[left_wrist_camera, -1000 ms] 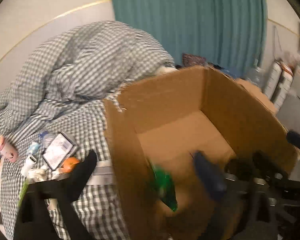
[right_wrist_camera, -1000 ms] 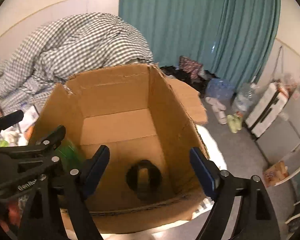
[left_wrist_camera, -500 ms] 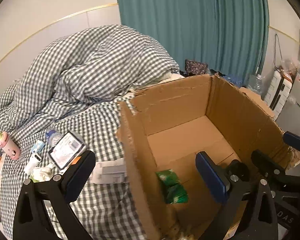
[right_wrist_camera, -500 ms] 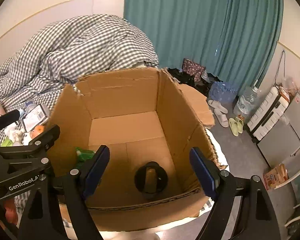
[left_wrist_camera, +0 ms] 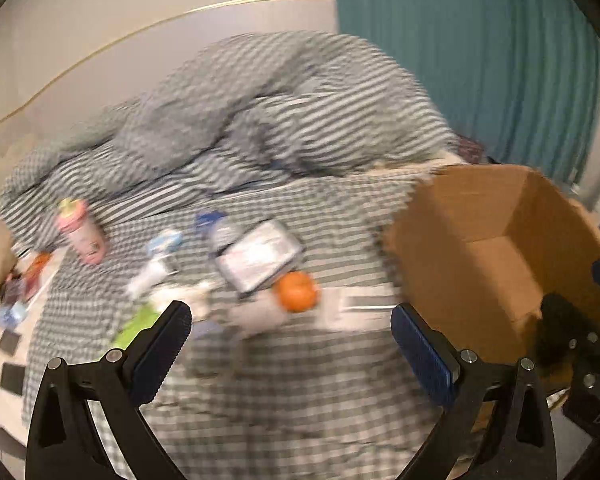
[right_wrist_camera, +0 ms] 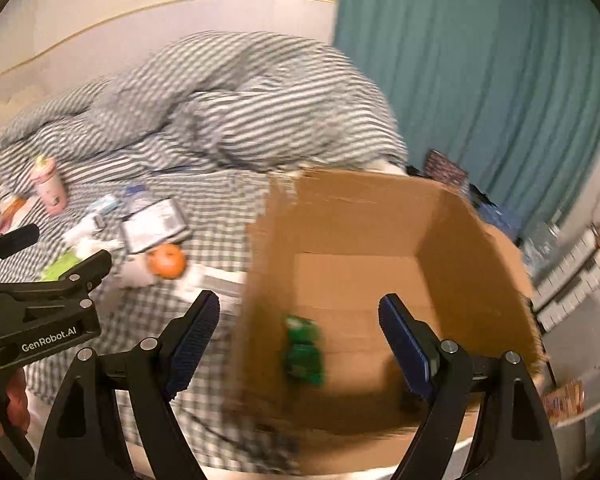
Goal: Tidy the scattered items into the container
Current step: 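Move both tools back from the box toward the items on the bed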
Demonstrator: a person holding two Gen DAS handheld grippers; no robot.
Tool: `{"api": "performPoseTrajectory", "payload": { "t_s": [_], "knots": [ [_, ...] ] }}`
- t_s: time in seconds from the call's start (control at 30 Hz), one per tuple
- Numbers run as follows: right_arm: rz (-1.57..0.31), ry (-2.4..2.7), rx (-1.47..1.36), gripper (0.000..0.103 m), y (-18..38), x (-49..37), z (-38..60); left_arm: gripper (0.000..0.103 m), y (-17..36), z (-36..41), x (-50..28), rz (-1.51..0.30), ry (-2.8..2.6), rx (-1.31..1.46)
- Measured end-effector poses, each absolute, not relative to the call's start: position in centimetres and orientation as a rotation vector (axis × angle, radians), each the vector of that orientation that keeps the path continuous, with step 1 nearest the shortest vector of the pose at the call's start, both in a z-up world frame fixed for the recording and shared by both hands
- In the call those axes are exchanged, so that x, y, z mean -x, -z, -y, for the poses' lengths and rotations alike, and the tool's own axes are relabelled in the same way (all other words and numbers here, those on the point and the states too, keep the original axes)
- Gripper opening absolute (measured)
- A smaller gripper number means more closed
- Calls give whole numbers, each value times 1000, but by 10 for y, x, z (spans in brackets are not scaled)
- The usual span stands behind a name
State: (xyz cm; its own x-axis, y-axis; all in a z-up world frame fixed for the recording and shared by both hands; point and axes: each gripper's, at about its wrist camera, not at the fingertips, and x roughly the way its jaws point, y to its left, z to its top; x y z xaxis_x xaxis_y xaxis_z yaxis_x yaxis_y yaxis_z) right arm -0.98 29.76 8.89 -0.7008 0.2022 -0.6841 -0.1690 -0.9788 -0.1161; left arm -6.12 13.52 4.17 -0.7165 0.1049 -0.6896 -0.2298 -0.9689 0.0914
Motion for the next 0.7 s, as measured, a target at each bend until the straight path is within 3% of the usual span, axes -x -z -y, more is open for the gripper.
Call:
{"api": "performPoseTrajectory", "payload": {
  "t_s": [0.33, 0.7],
  "knots": [
    [150, -2838, 1201, 82, -68, 56, -195, 102, -35, -1, 83, -106, -2901, 1222],
    [219, -2851, 1417, 82, -11, 110, -131, 102, 30, 66, 117, -88, -2913, 1415]
  ]
}}
